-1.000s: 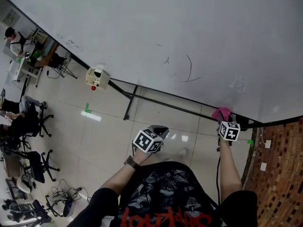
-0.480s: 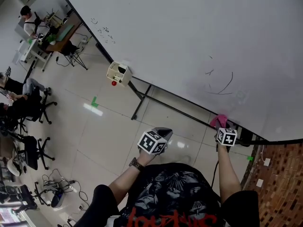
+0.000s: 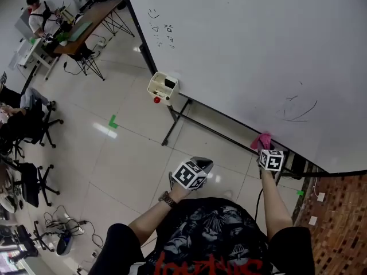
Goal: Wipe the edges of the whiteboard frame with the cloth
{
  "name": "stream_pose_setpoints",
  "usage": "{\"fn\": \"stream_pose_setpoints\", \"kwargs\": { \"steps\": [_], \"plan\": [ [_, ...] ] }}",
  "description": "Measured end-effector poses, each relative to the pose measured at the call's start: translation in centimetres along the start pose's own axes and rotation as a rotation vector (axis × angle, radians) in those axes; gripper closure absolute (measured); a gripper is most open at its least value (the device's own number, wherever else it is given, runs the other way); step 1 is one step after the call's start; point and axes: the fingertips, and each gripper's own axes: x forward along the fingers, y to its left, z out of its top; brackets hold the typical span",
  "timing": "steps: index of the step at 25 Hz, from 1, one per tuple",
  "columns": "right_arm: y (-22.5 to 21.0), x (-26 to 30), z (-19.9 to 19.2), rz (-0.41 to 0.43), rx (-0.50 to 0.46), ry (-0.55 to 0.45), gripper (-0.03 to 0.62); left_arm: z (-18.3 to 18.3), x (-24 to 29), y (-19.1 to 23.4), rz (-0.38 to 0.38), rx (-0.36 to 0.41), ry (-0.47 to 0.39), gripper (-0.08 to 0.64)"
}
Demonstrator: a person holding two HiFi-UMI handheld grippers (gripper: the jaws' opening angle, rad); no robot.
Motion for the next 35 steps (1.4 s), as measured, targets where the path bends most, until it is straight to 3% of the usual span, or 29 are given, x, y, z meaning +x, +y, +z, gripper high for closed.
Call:
{"fn": "stream_pose_setpoints", "kwargs": {
  "steps": [9,15,29,35],
  "plan": [
    [5.4,-0.6,1.9,-0.045,-0.029,0.000,0.466,-0.9,-4.7,3.6,-0.029,0.012,-0.043,0.561],
    [7.6,0.6,2.6,-0.042,-0.066,0.038,0.466,-1.1,-5.0,5.5,-0.056,-0.042,-0.073,0.561],
    [16.0,12.3,5.9,0.173,-0.180,0.081,0.466,-0.2,-5.6,14.3,0.063,-0.177,-0.048,0.561],
    [20.8,14.9,7.3,0.291,-0.236,0.075,0.466,1.2,-7.2,17.0,0.150,-0.220,-0.111,0.561]
  ]
}}
